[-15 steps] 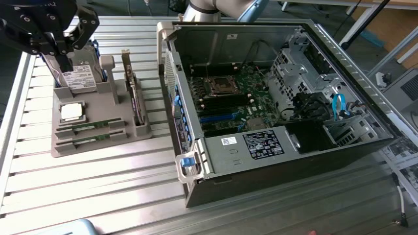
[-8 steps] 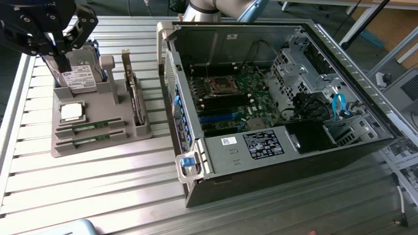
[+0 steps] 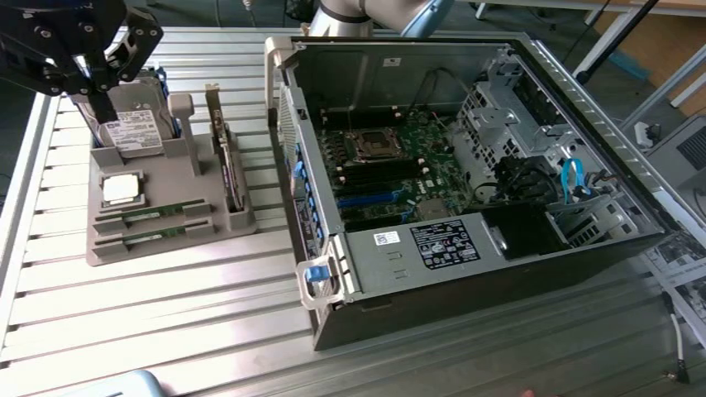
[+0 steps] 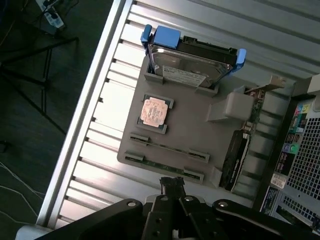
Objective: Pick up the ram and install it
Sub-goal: 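Pick up the ram and move it above insertion slot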
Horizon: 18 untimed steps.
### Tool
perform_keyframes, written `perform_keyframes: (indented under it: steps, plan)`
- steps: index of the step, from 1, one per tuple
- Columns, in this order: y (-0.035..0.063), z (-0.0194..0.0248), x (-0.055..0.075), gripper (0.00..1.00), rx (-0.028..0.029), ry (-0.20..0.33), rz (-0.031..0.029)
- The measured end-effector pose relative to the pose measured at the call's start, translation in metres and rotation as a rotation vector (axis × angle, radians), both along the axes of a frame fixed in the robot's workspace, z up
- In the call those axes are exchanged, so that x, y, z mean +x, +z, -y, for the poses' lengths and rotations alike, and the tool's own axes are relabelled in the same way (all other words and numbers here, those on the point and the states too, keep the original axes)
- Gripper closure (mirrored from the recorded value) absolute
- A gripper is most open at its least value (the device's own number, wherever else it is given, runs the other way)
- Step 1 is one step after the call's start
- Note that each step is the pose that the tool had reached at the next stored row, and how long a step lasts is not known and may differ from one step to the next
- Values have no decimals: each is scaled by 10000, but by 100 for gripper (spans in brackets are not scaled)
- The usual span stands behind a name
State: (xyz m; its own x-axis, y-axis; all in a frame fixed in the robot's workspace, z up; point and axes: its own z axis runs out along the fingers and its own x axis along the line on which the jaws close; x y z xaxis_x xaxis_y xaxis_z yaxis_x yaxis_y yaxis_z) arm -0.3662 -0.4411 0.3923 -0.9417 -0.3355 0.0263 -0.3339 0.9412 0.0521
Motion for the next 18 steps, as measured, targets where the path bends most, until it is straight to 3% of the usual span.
perform_keyframes:
  steps: [11,13,15,18]
  plan:
    - [0,0,0,89,0,321,-37]
    - [-1,0,0,89,1,571,-68]
    - [0,0,0,89,1,1015,-136]
    - [0,0,0,89,2,1136,-175]
